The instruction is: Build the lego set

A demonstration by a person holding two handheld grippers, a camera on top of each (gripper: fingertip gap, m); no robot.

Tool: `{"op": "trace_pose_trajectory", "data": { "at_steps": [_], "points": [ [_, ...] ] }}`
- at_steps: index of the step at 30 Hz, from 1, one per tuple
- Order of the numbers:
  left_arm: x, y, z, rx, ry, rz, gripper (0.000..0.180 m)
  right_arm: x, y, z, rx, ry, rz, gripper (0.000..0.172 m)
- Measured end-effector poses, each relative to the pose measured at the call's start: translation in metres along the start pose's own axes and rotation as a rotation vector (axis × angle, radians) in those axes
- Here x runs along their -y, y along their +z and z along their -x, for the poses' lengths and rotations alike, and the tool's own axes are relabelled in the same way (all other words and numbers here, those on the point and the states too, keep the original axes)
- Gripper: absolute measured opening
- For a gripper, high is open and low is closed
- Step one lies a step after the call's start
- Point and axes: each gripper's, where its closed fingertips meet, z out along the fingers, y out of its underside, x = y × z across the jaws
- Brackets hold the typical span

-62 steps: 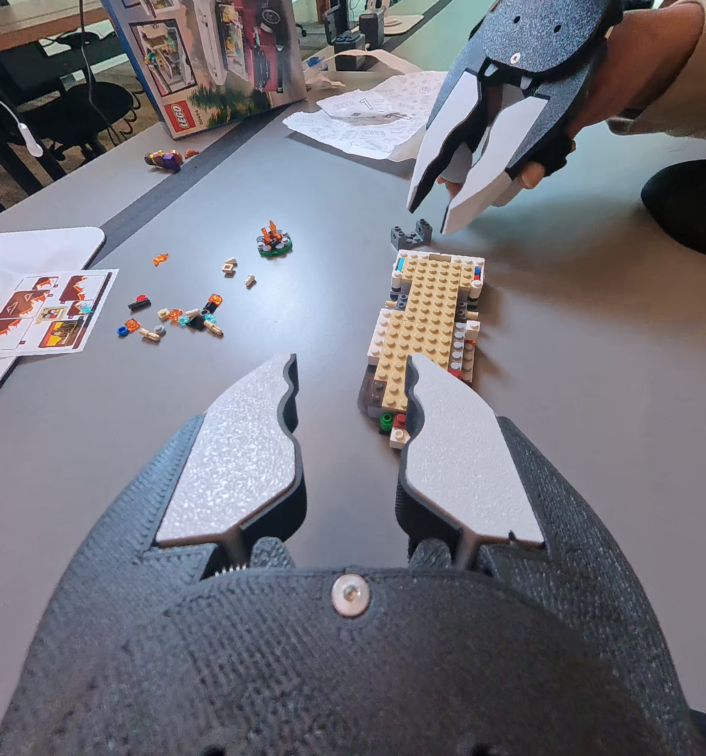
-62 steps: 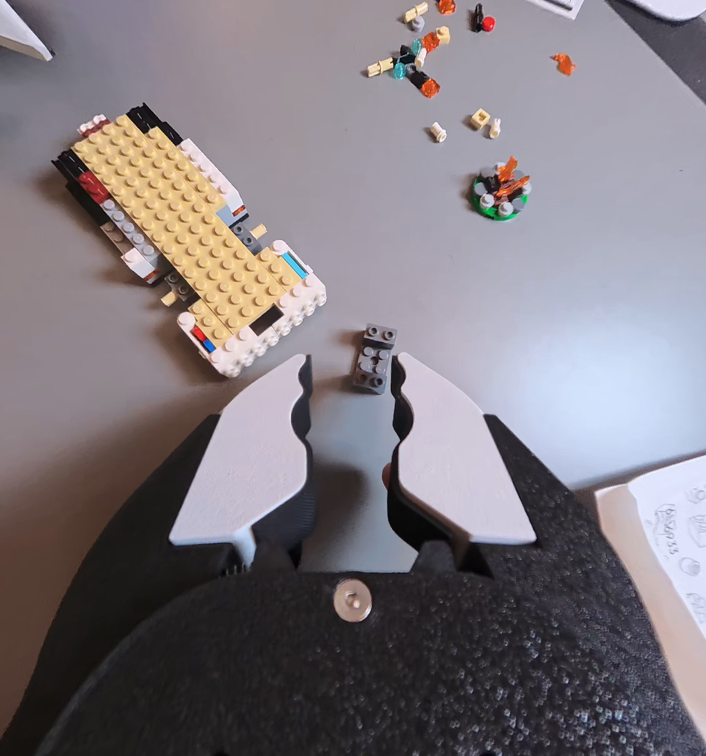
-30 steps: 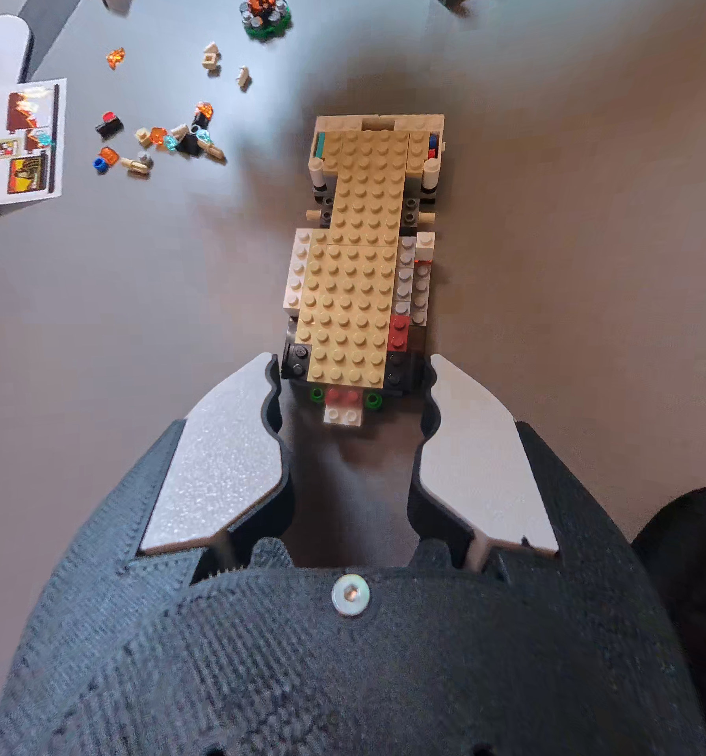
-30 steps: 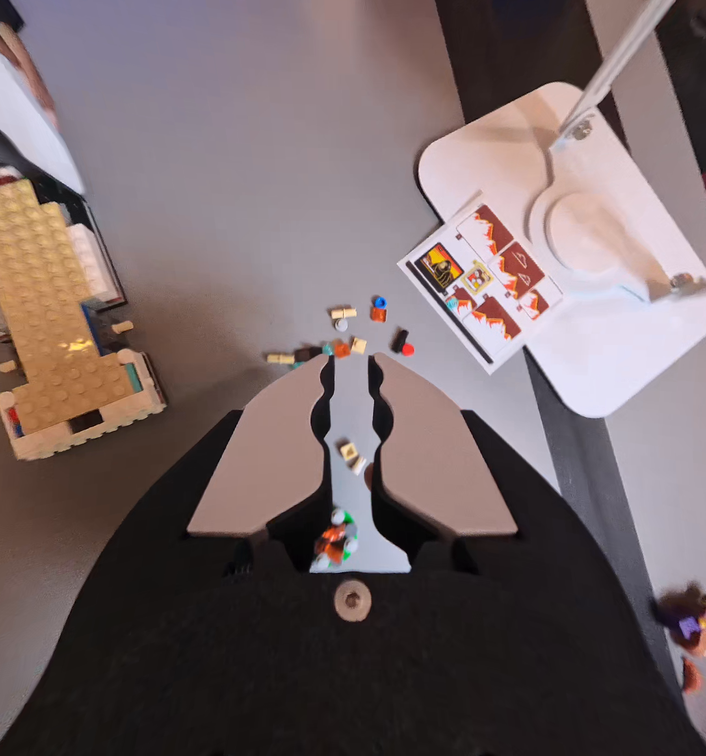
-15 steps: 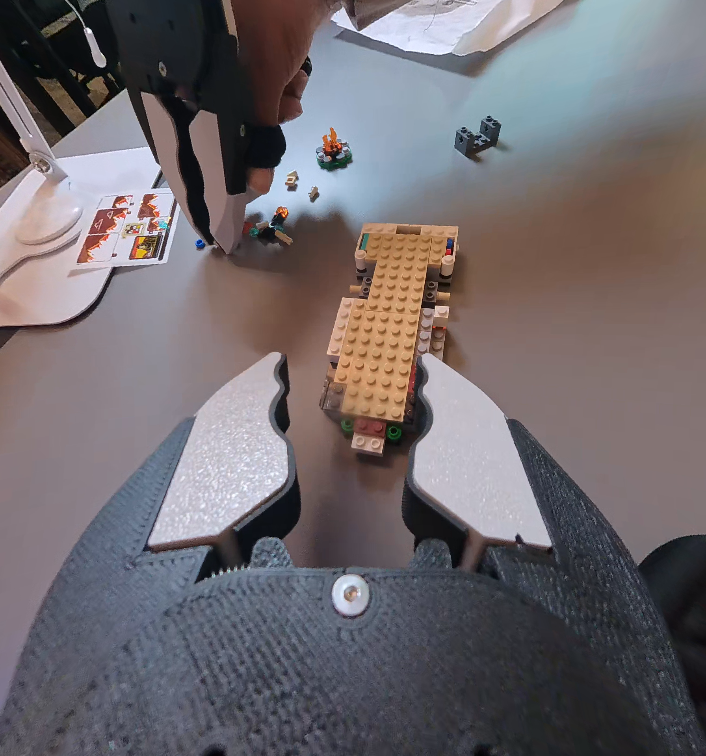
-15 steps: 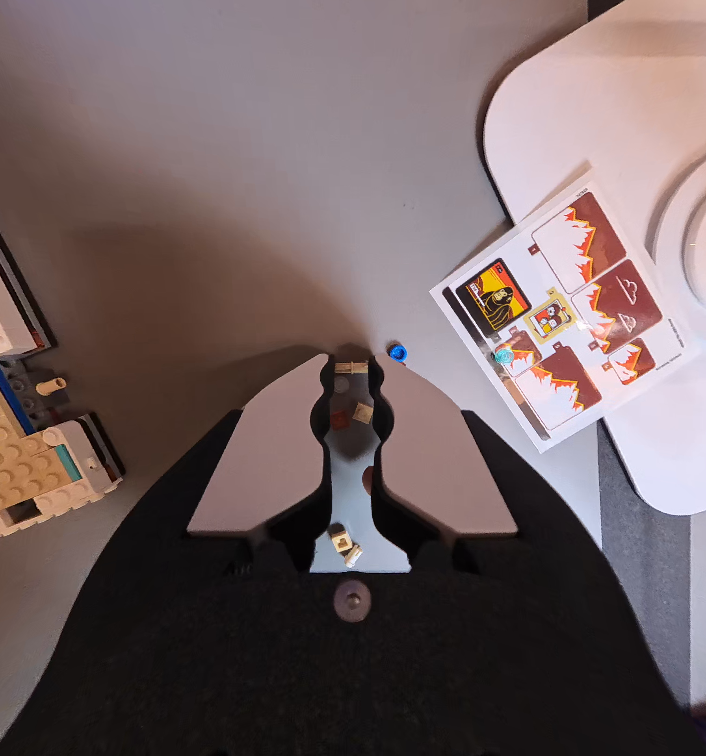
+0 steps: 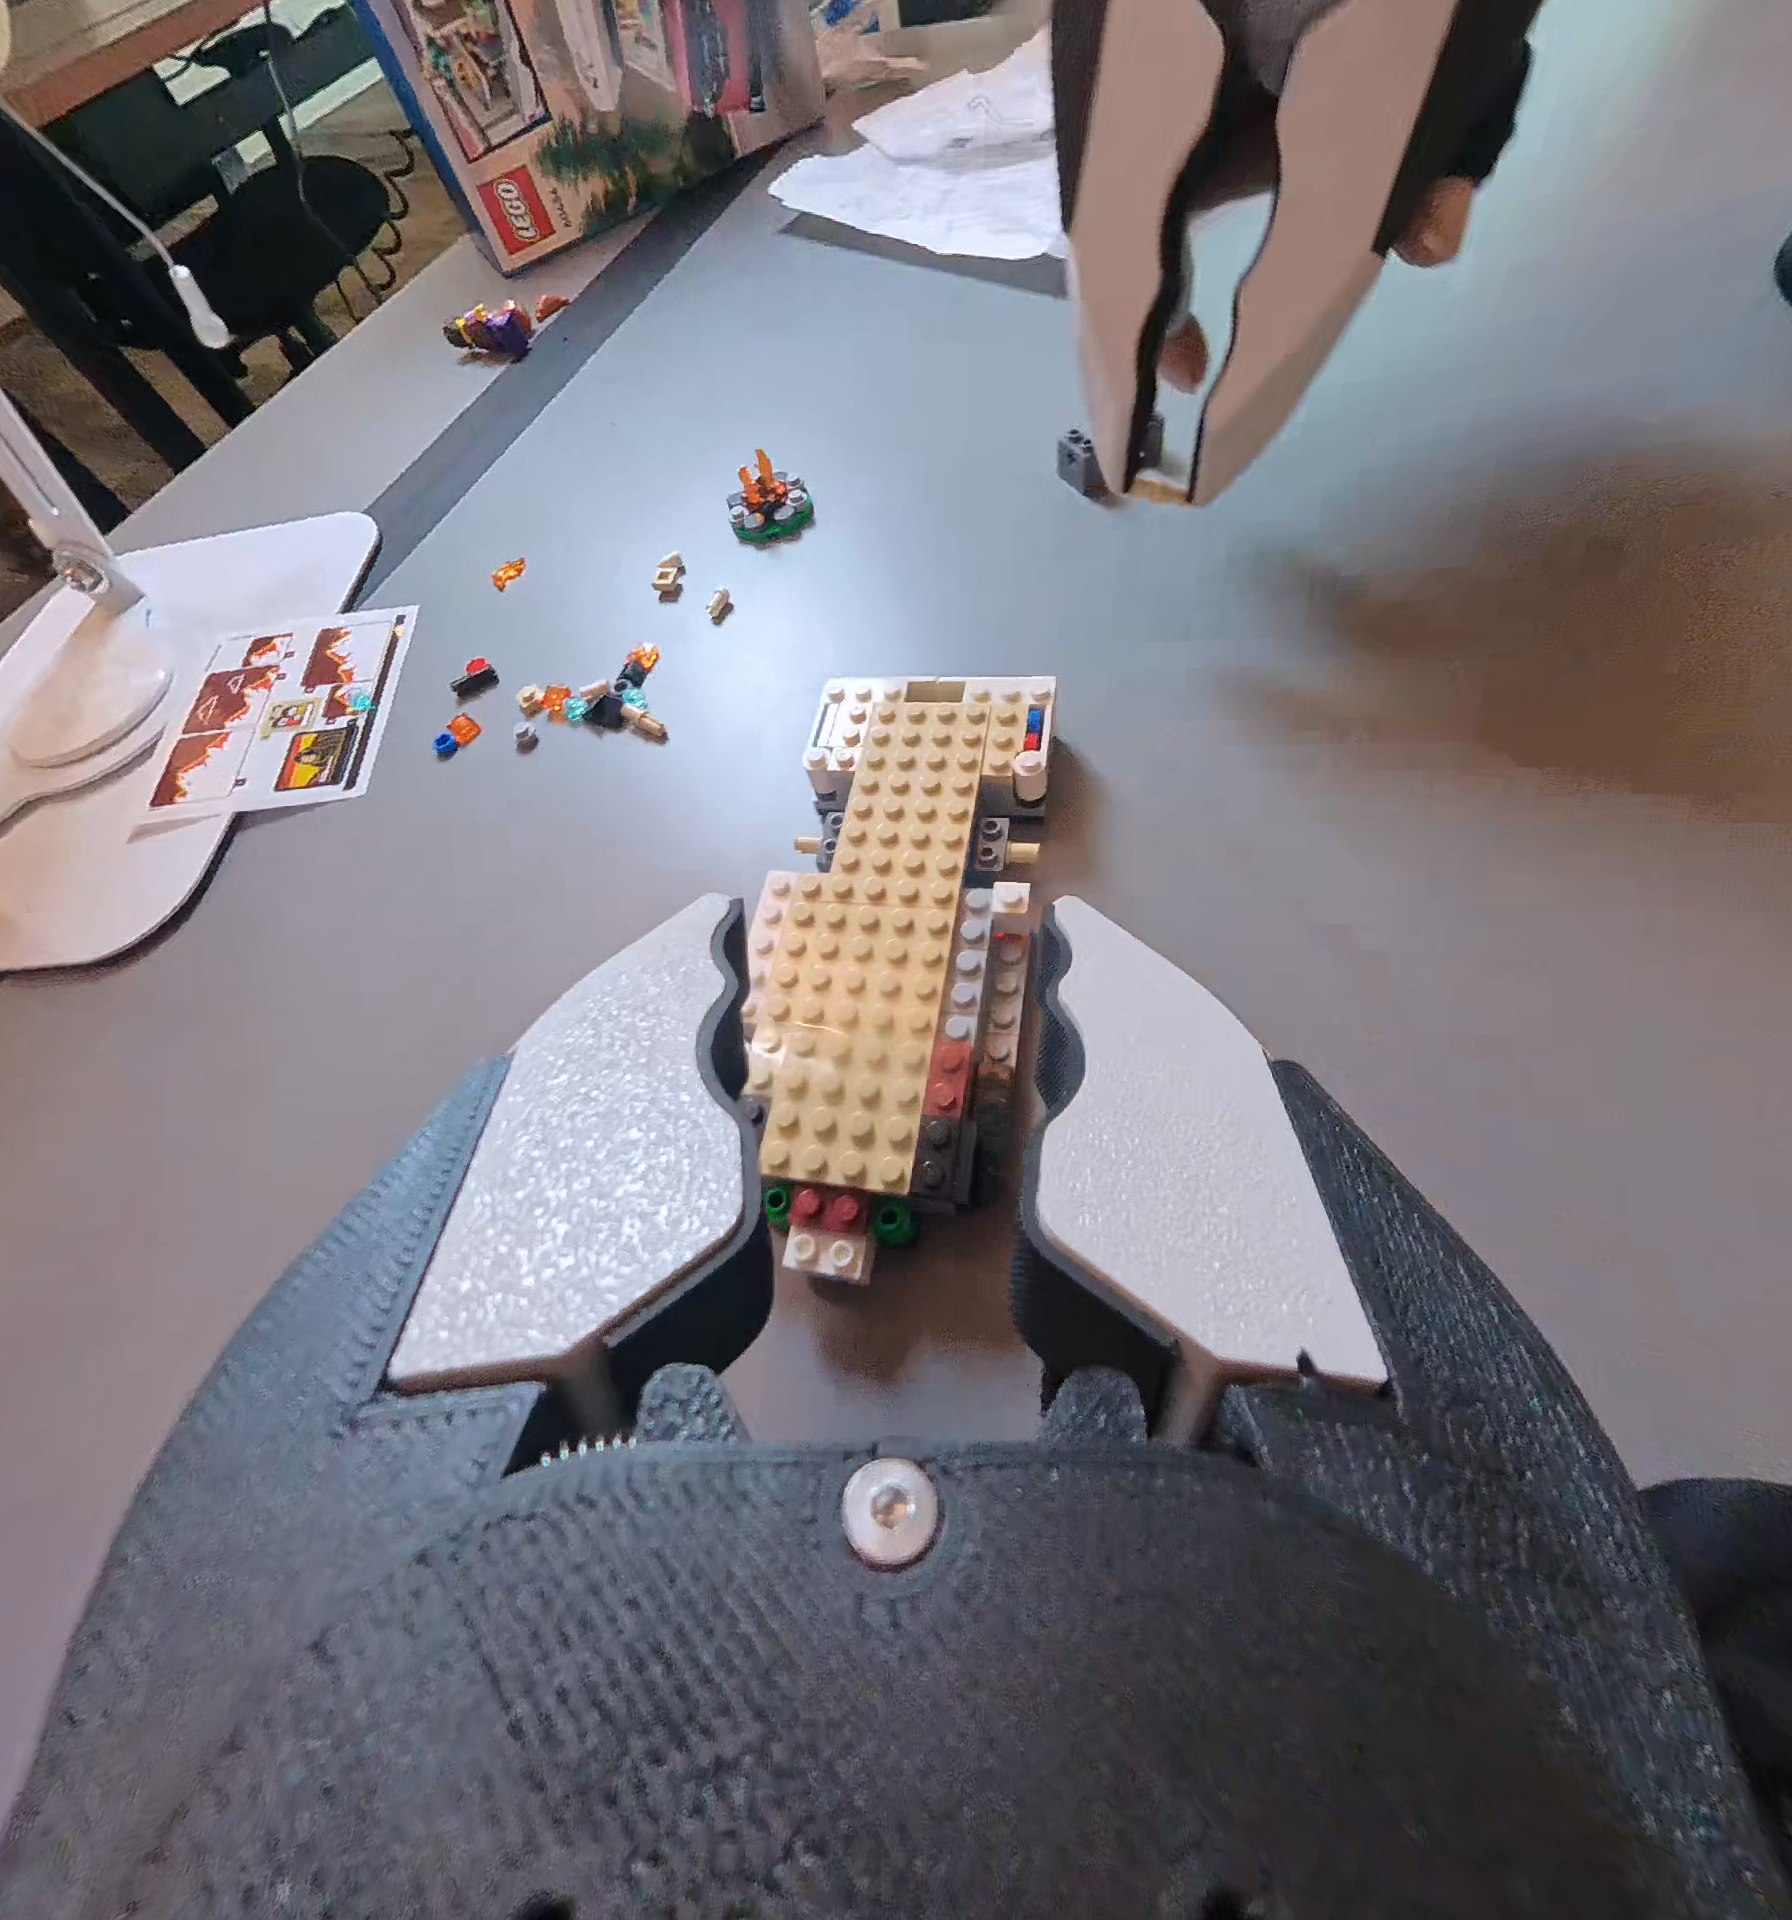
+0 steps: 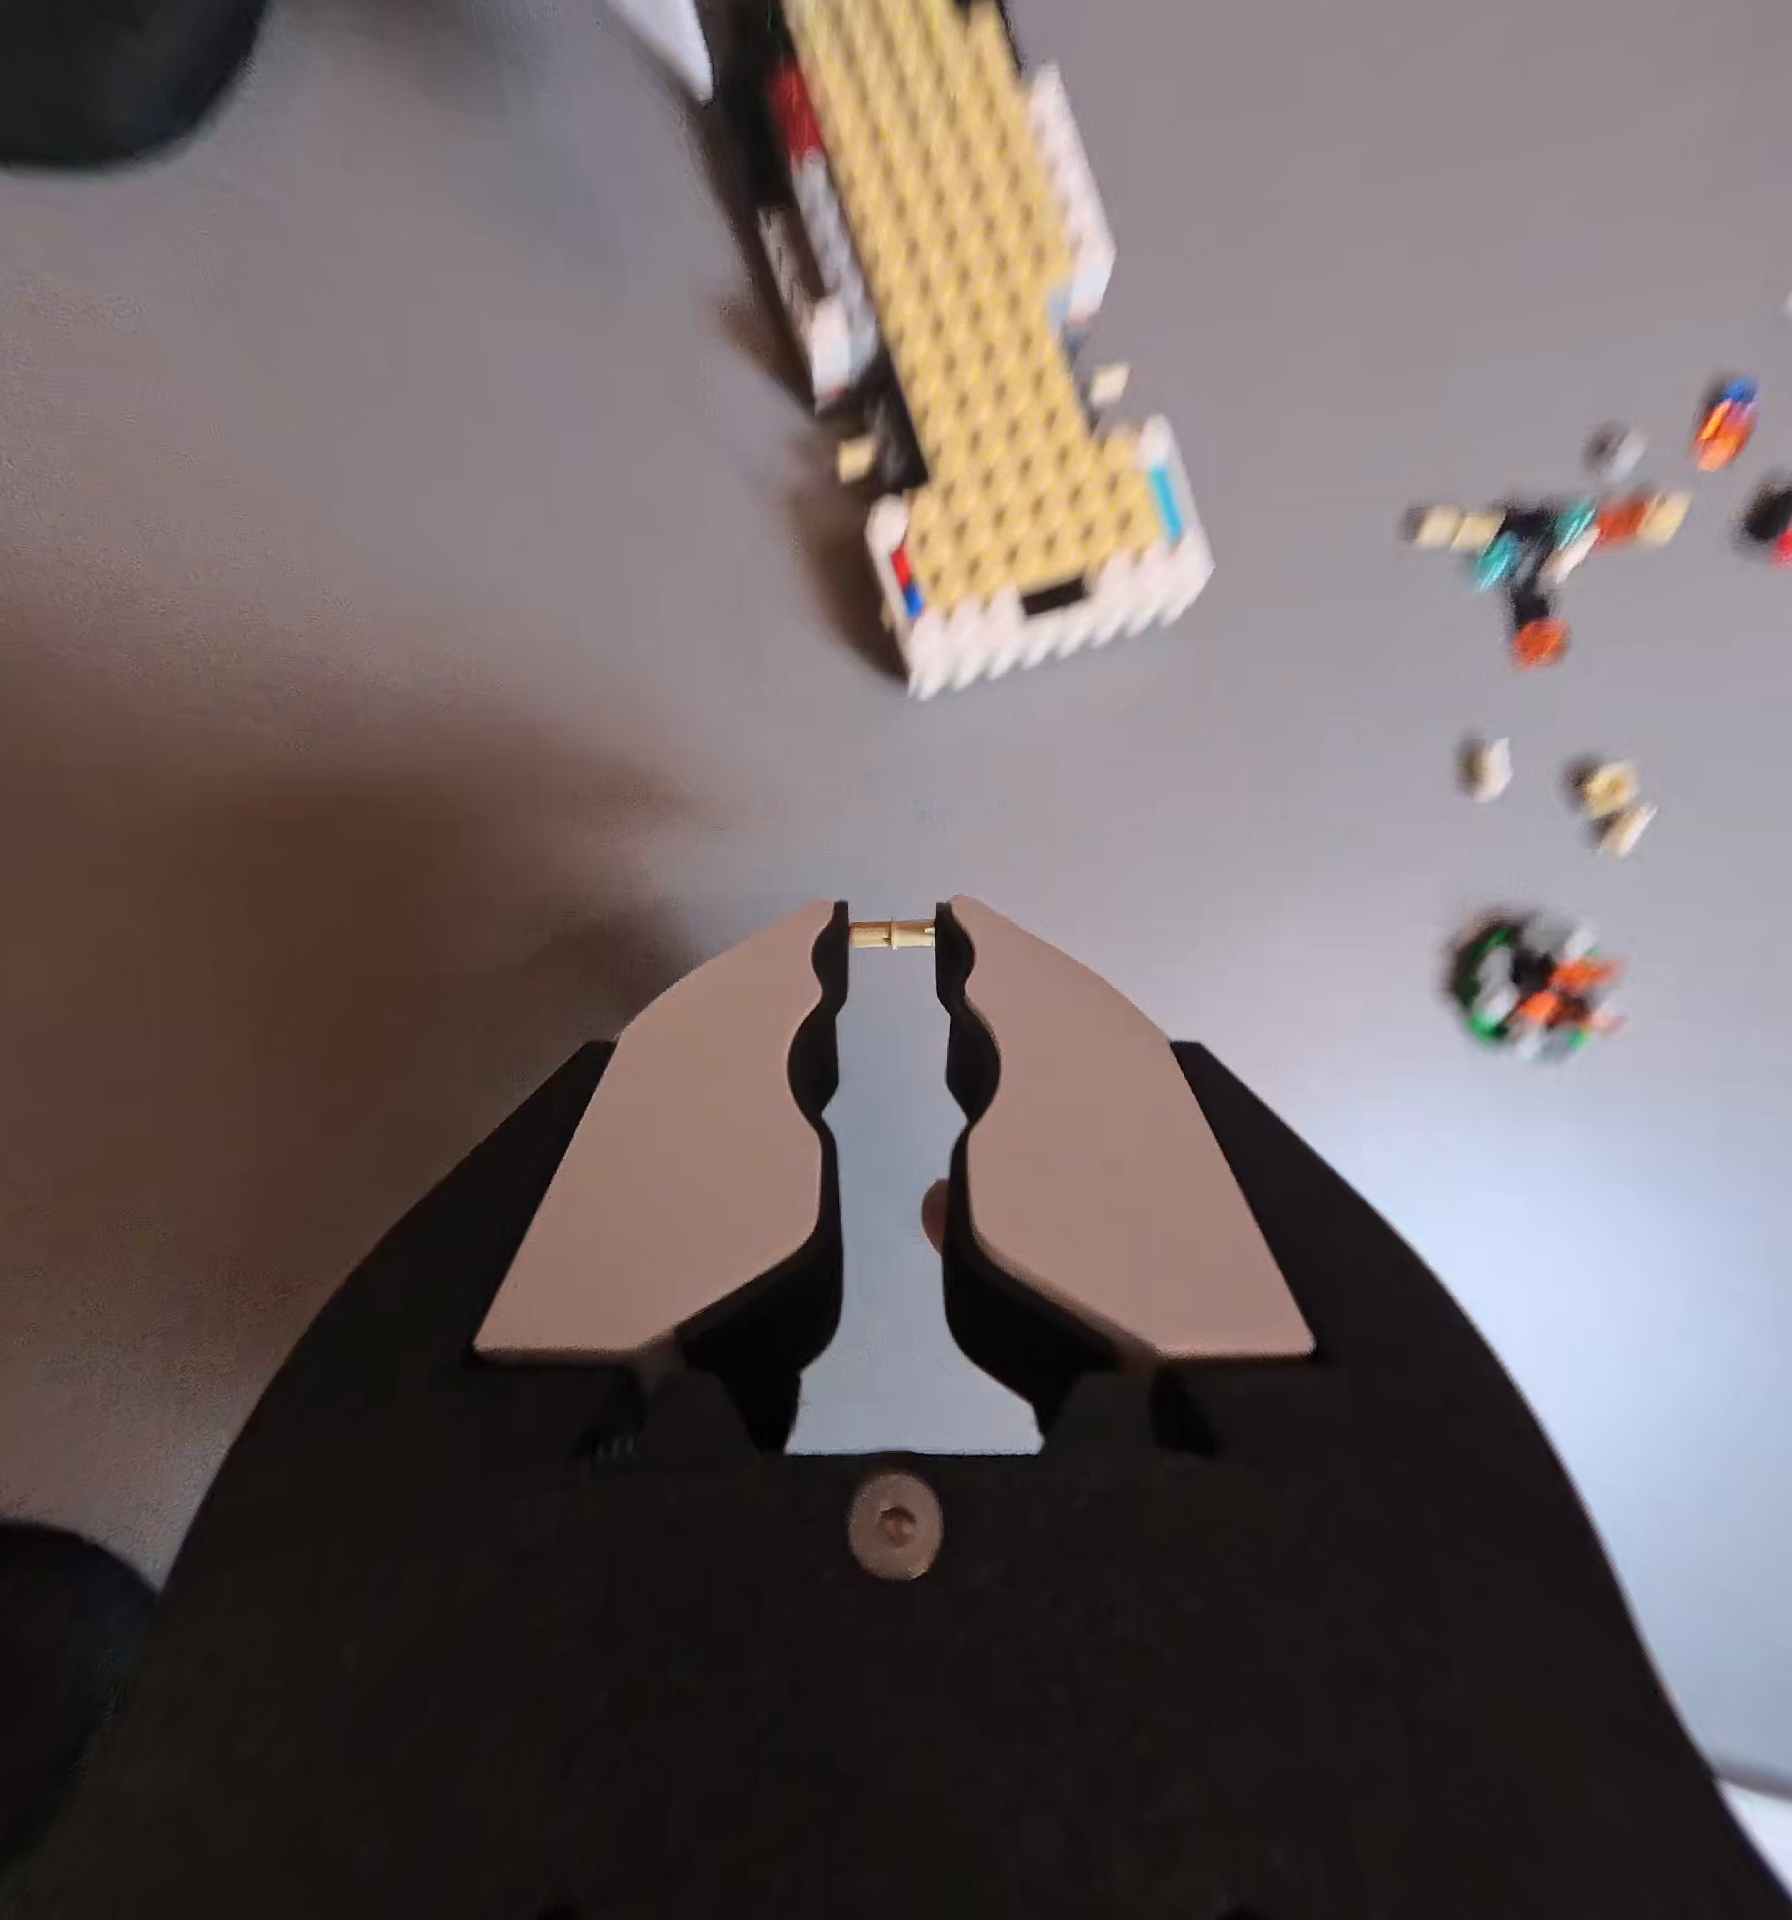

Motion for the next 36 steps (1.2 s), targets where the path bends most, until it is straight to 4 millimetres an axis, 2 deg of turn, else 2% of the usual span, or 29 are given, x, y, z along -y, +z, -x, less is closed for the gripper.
{"op": "trace_pose_trajectory", "data": {
  "at_steps": [2,4,7,9,13,17,21,24,28,36],
  "points": [
    [0.003,0.005,-0.008,-0.013,0.016,-0.004,0.052,-0.027,0.004,0.012,-0.051,0.097,0.046,0.016],
    [0.004,0.01,-0.015,-0.029,0.022,-0.001,0.052,-0.043,0.006,0.016,-0.101,0.208,0.062,0.016],
    [0.003,0.014,-0.022,-0.035,0.039,0.009,0.052,-0.05,0.004,0.016,-0.148,0.332,0.033,0.018],
    [0.003,0.015,-0.024,-0.034,0.044,0.01,0.051,-0.051,0.003,0.023,-0.129,0.344,0.024,0.028],
    [0.002,0.014,-0.022,-0.031,0.04,0.011,0.051,-0.05,-0.008,0.039,-0.033,0.214,-0.022,0.036],
    [-0.001,0.015,-0.021,-0.031,0.039,0.017,0.05,-0.049,-0.019,0.041,0.061,0.007,-0.039,0.034],
    [-0.005,0.016,-0.021,-0.027,0.05,0.035,0.049,-0.059,-0.012,0.037,0.153,-0.081,0.053,0.028],
    [-0.006,0.016,-0.02,-0.022,0.049,0.038,0.048,-0.067,-0.012,0.042,0.21,-0.091,0.09,0.02],
    [-0.006,0.014,-0.016,-0.02,0.04,0.029,0.046,-0.069,-0.011,0.043,0.179,-0.093,0.068,0.011],
    [-0.006,0.015,-0.017,-0.02,0.036,0.028,0.045,-0.07,-0.009,0.045,0.131,-0.067,0.036,0.008]
  ]
}}
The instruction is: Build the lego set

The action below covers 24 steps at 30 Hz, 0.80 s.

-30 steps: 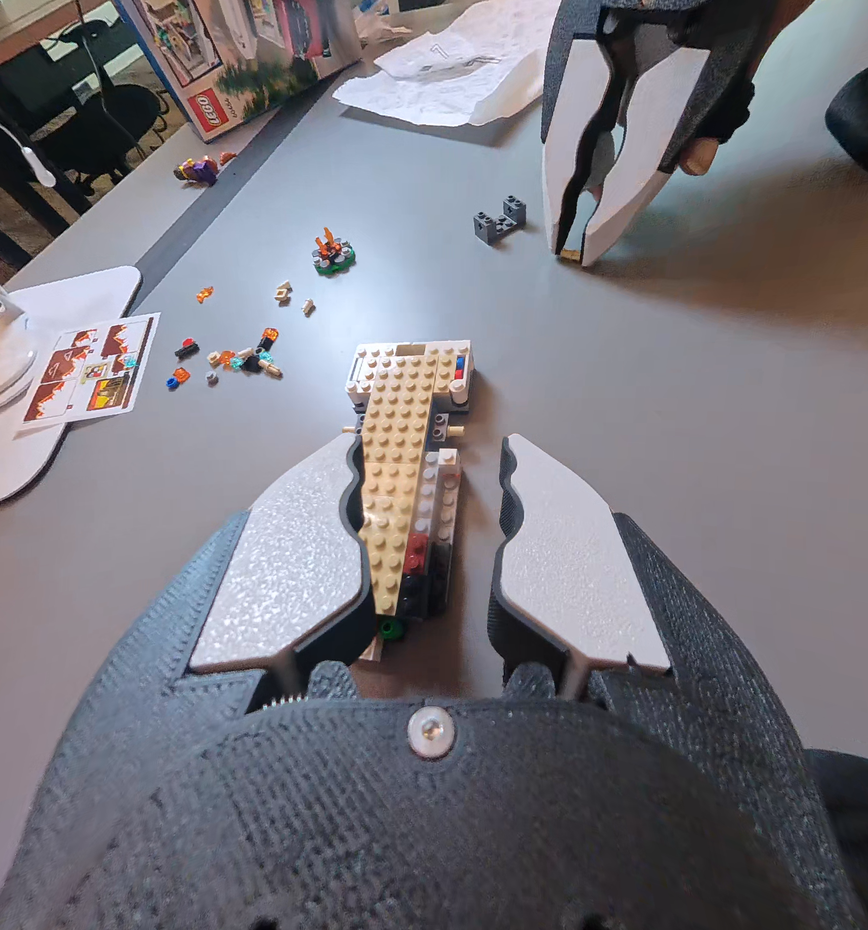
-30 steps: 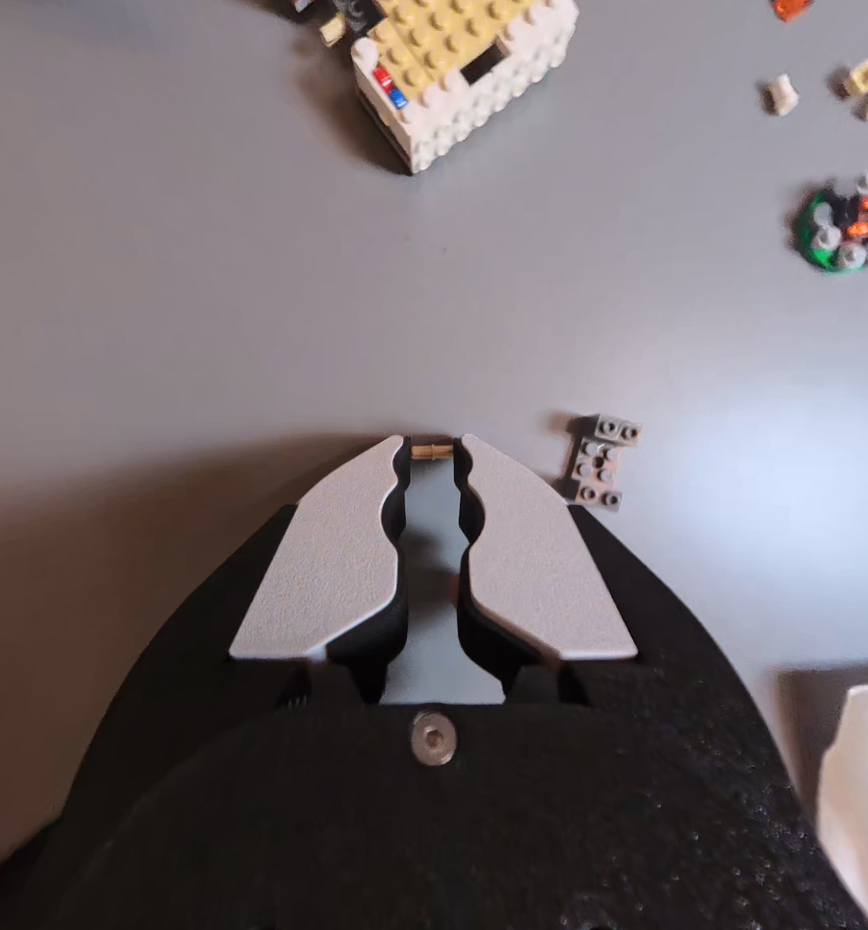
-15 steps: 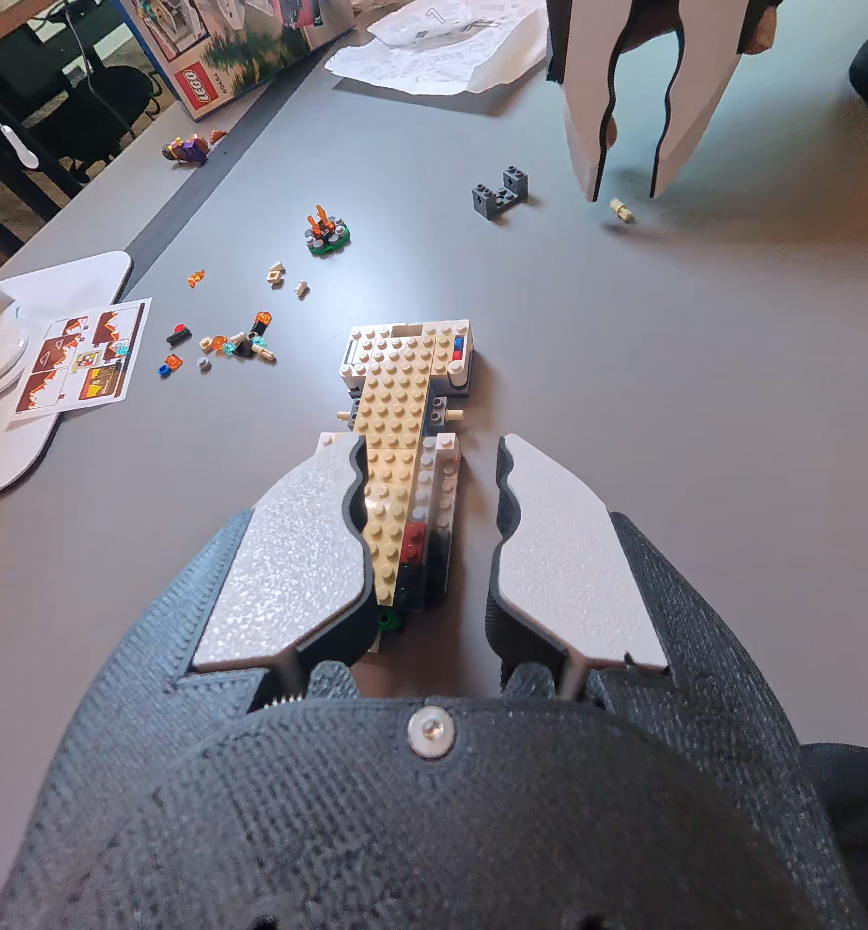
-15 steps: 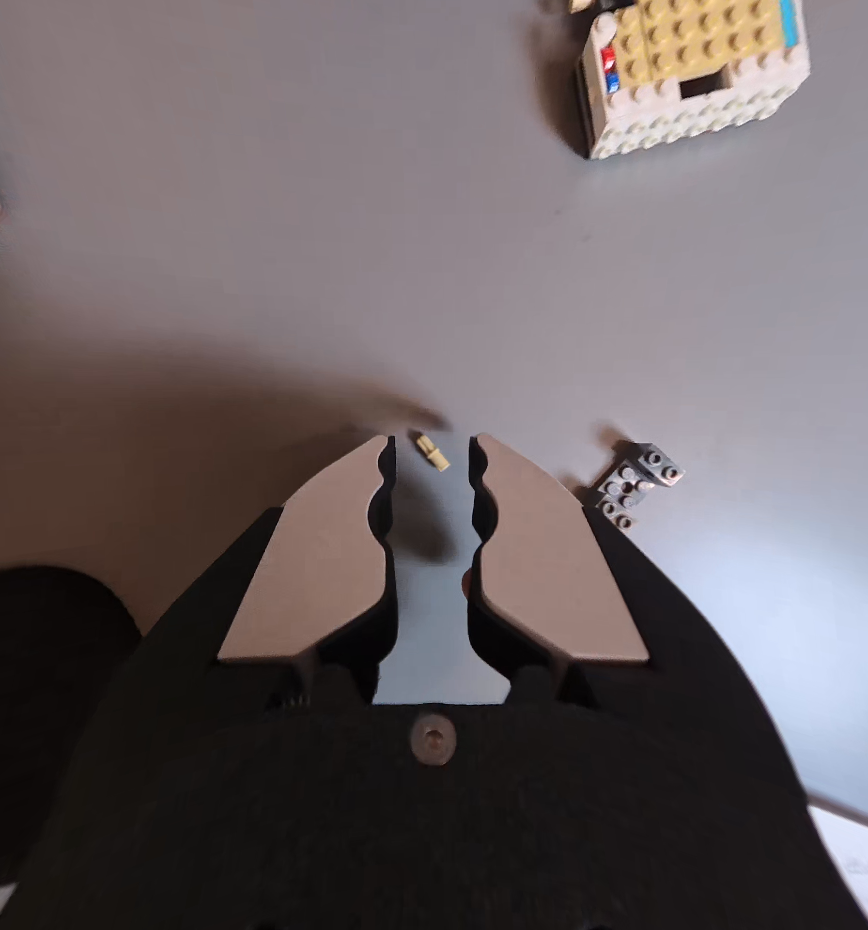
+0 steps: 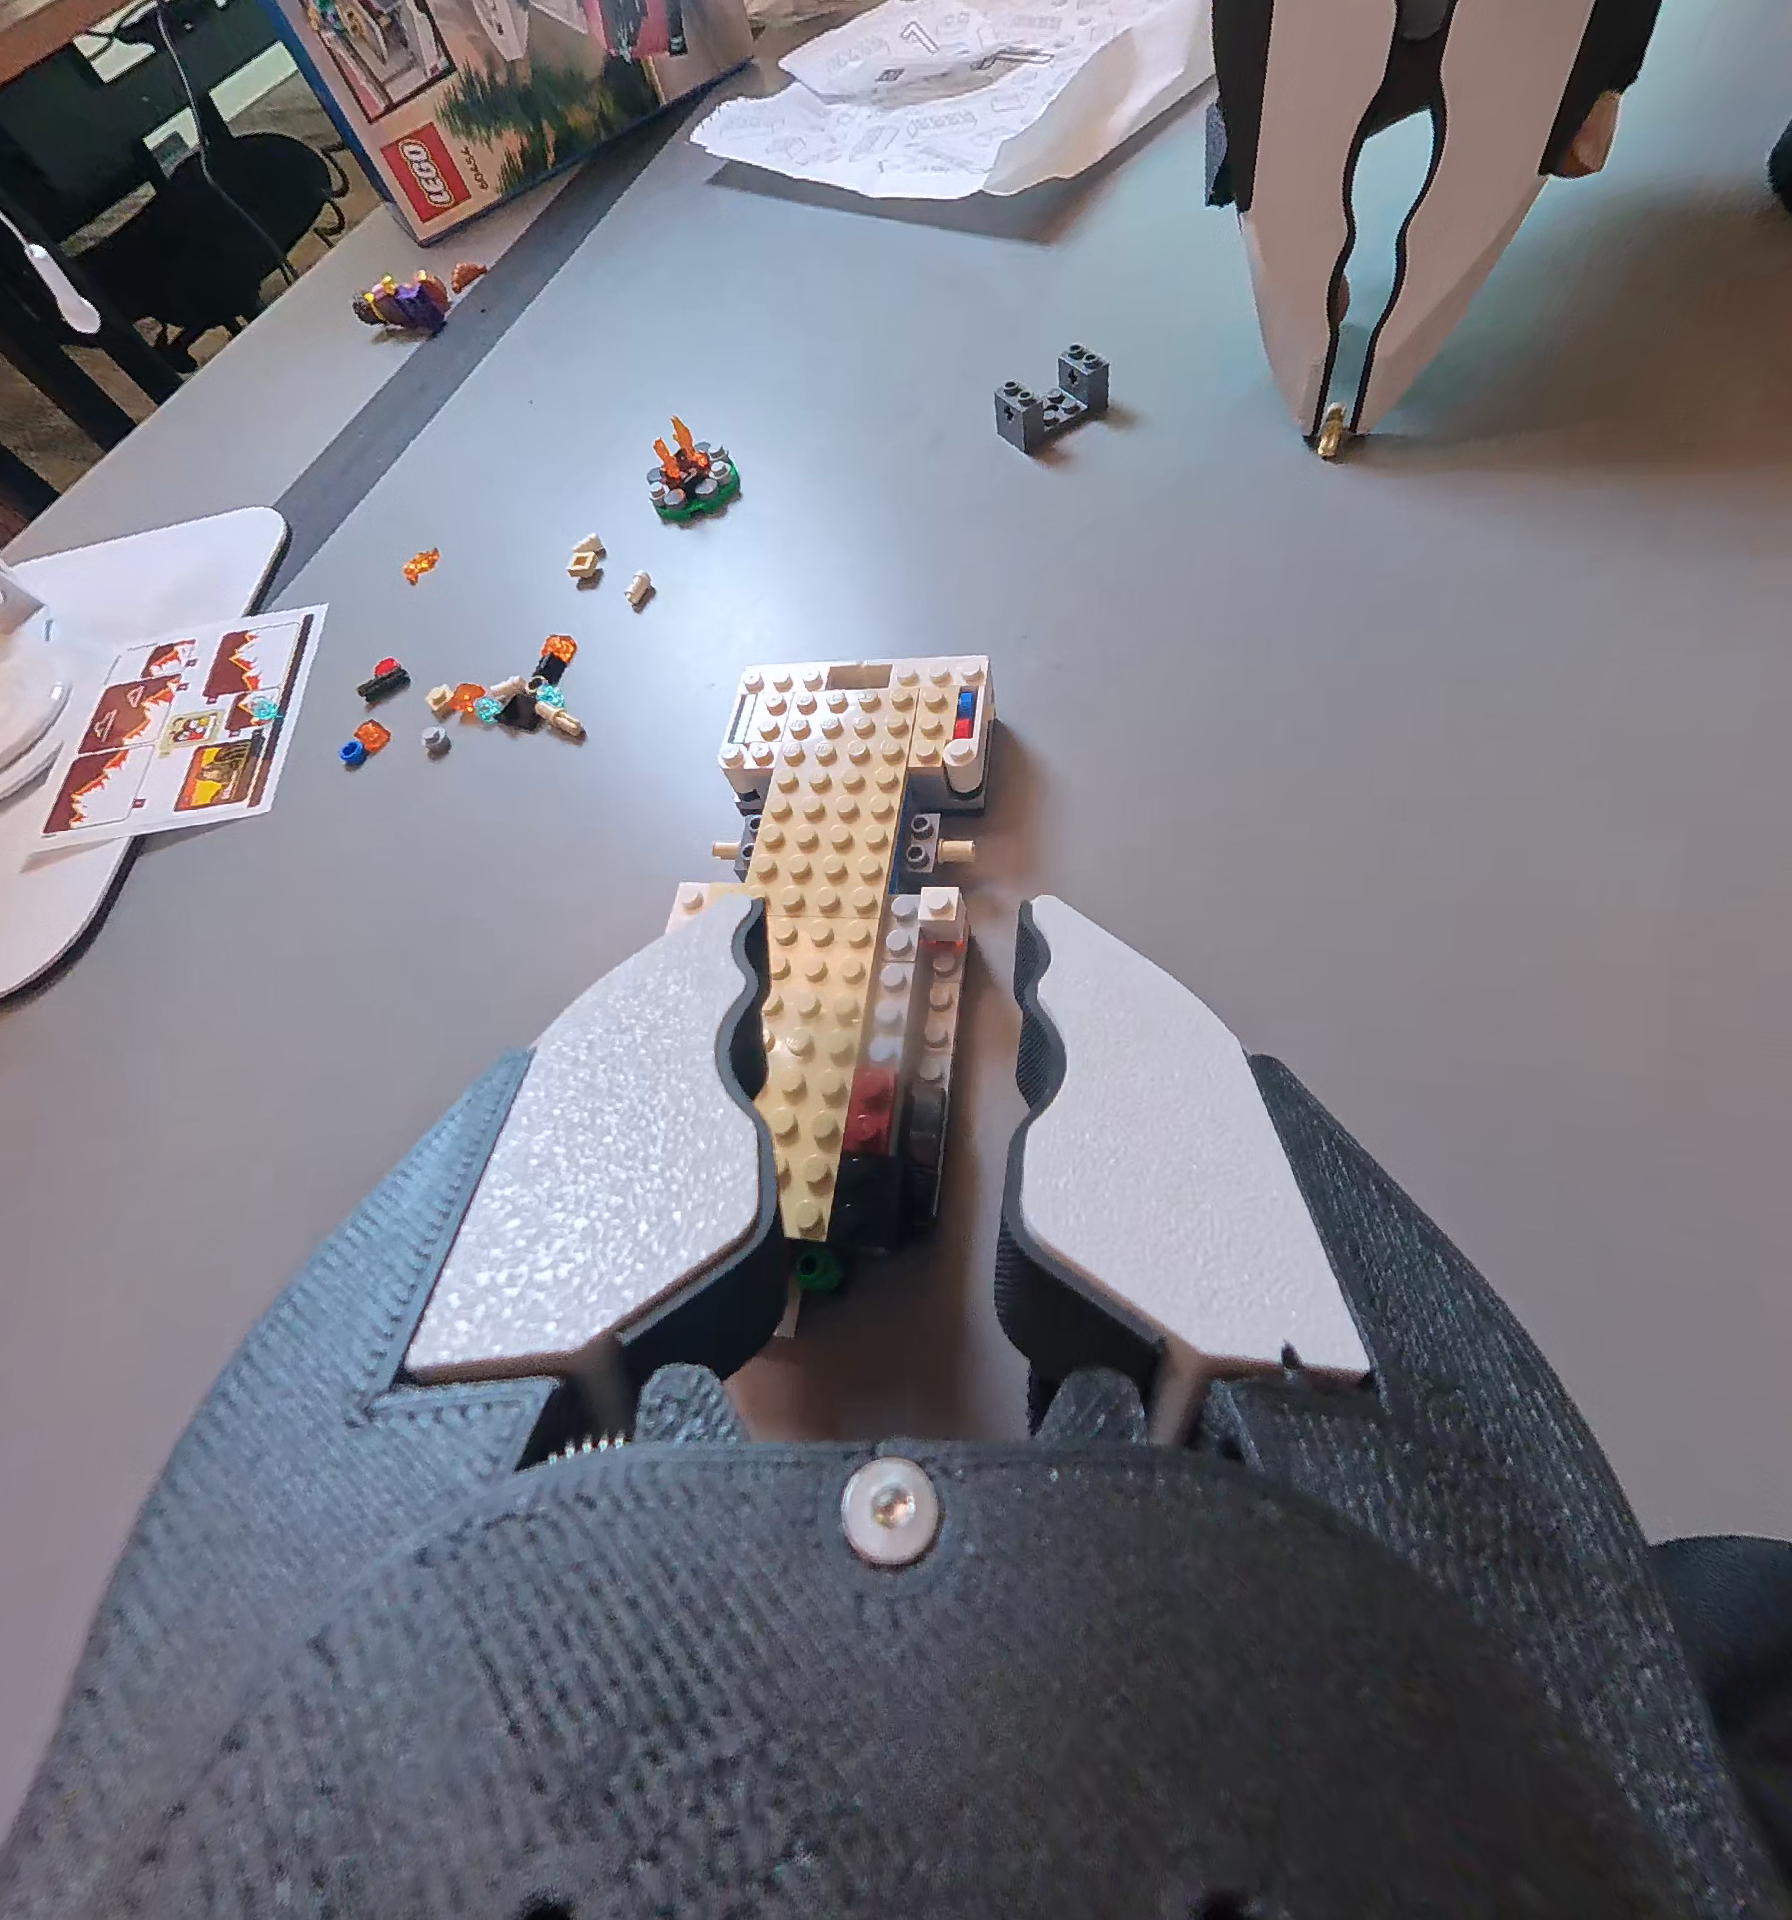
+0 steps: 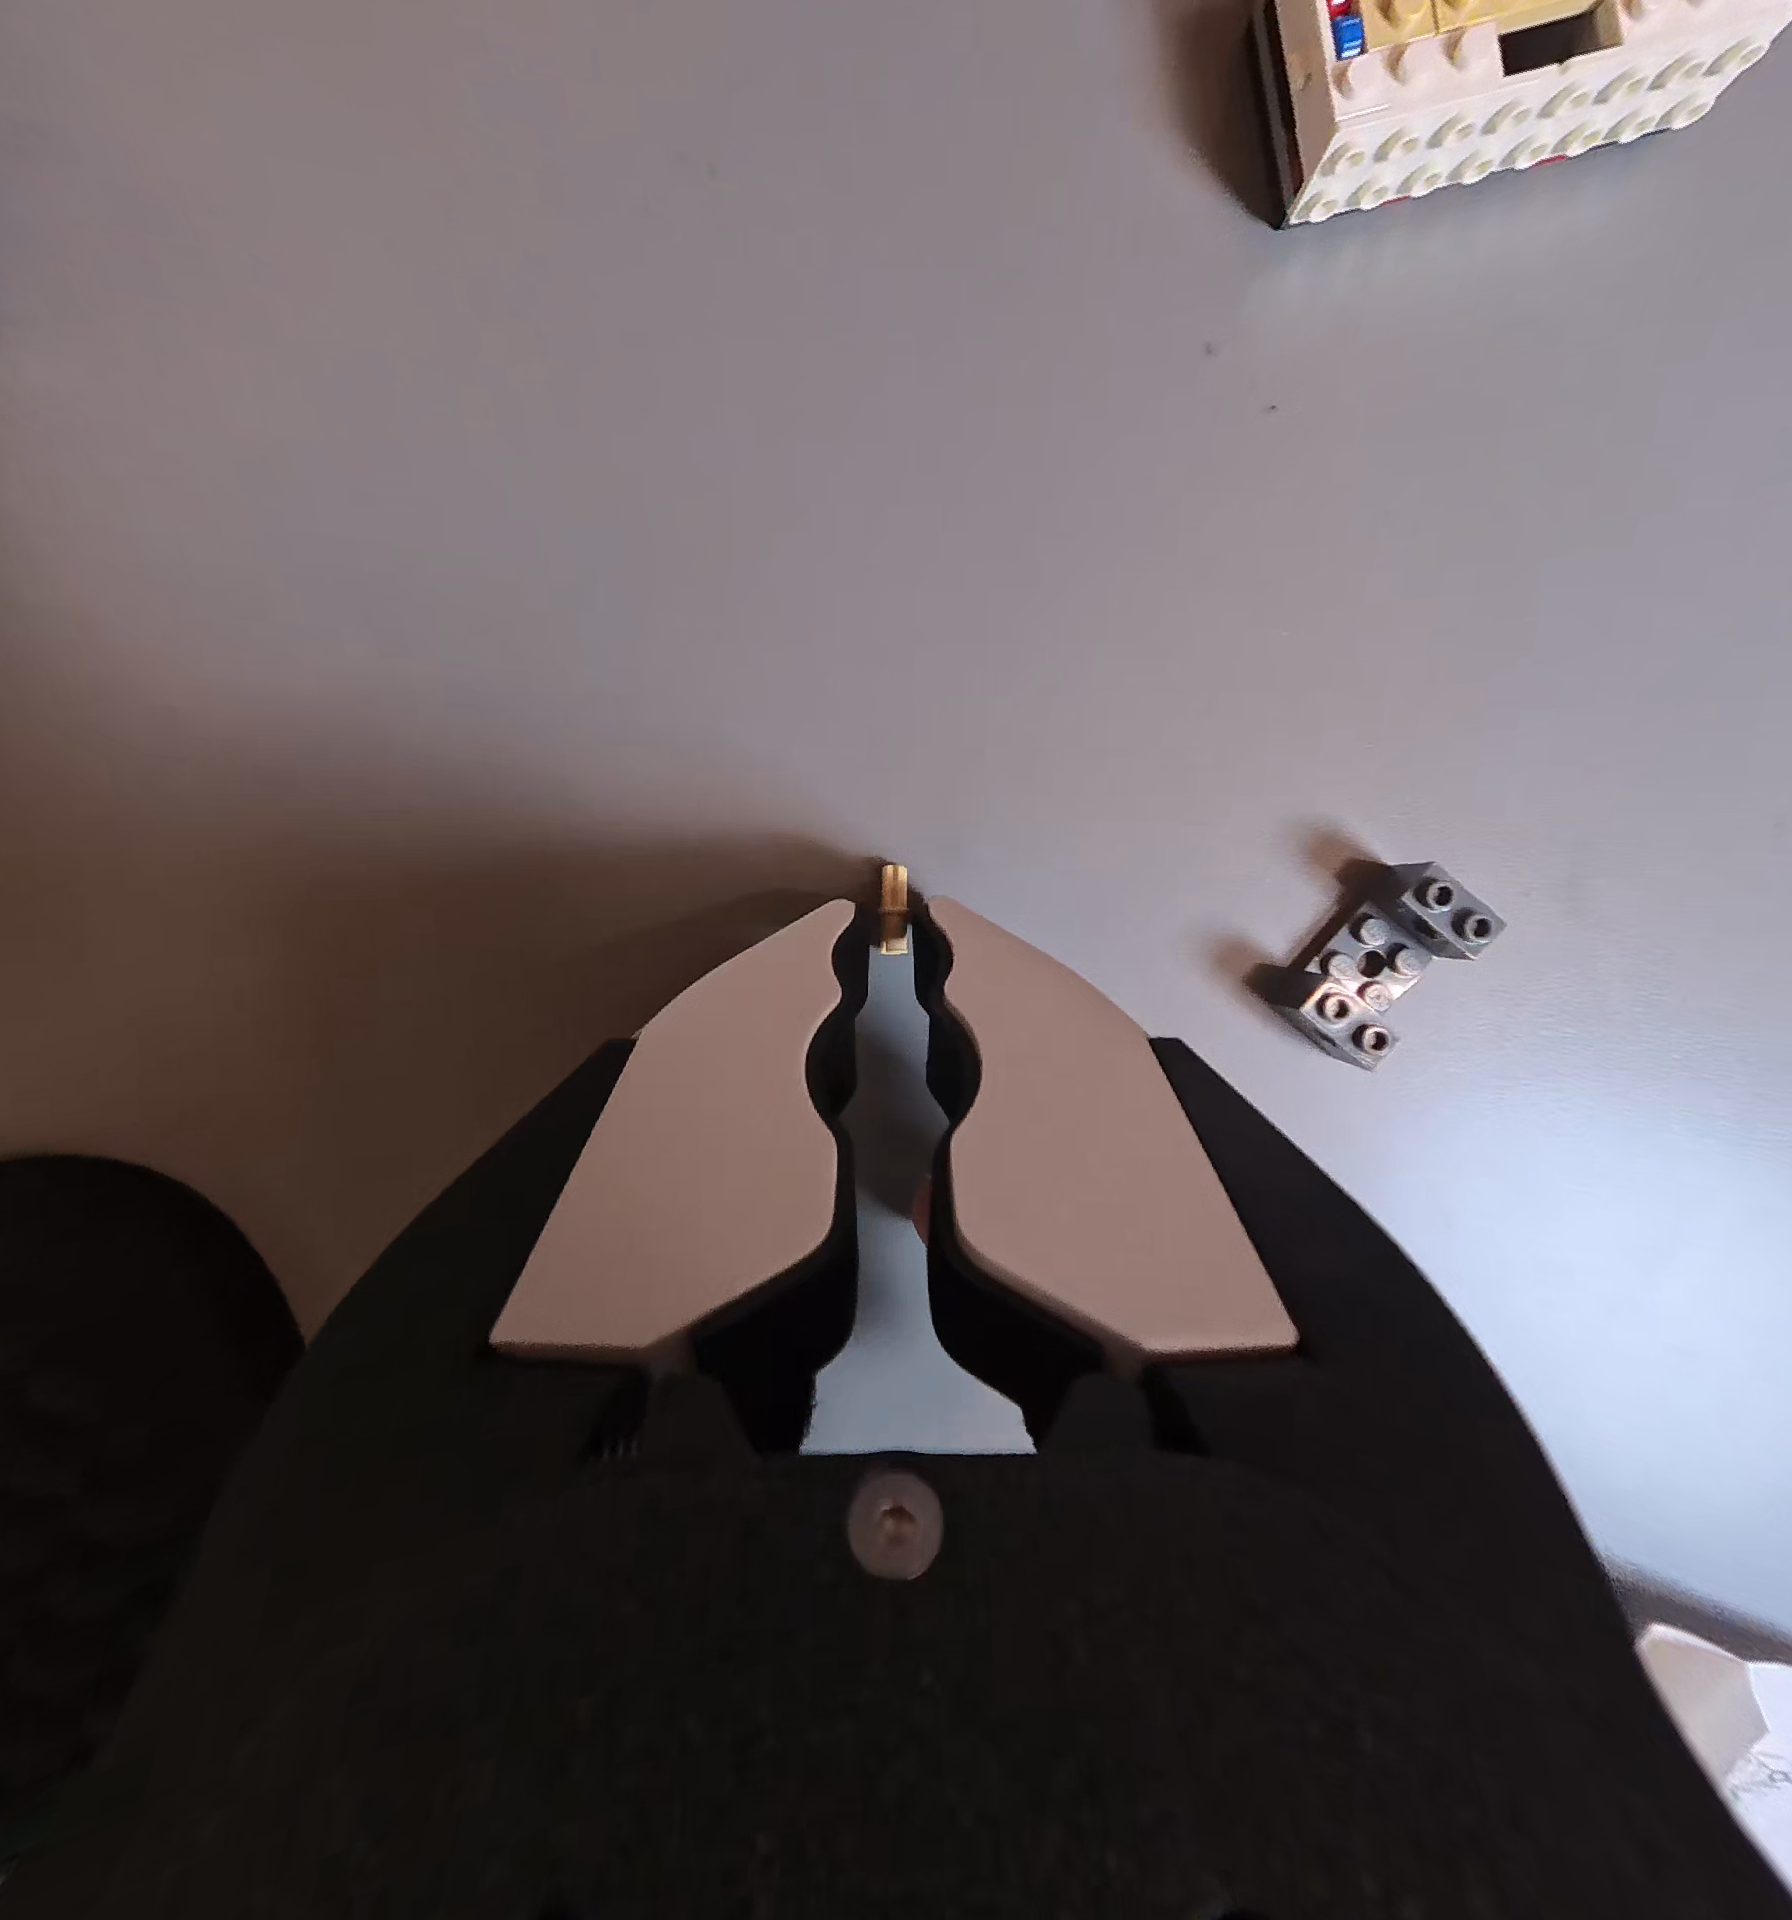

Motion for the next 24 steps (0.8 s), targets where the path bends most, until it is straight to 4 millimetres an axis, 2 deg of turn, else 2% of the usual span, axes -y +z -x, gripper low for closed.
{"op": "trace_pose_trajectory", "data": {
  "at_steps": [6,10,13,16,20,24],
  "points": [
    [0.007,0.003,-0.005,-0.018,-0.004,-0.018,0.045,-0.002,-0.002,0.0,-0.047,0.036,-0.026,0.007],
    [0.03,0.019,-0.019,-0.118,0.019,-0.013,0.041,-0.004,-0.003,-0.001,-0.082,0.032,-0.028,0.005],
    [0.055,0.046,-0.031,-0.217,0.094,0.016,0.033,-0.013,-0.011,-0.002,-0.119,0.048,-0.023,0.005],
    [0.071,0.085,-0.038,-0.303,0.211,0.098,0.028,-0.024,-0.026,-0.002,-0.177,0.082,-0.038,0.005],
    [0.076,0.14,-0.042,-0.423,0.275,0.222,0.031,-0.044,-0.04,0.003,-0.242,0.125,-0.05,0.005],
    [0.074,0.171,-0.045,-0.538,0.3,0.292,0.035,-0.06,-0.049,0.011,-0.267,0.158,-0.076,0.005]
  ]
}}
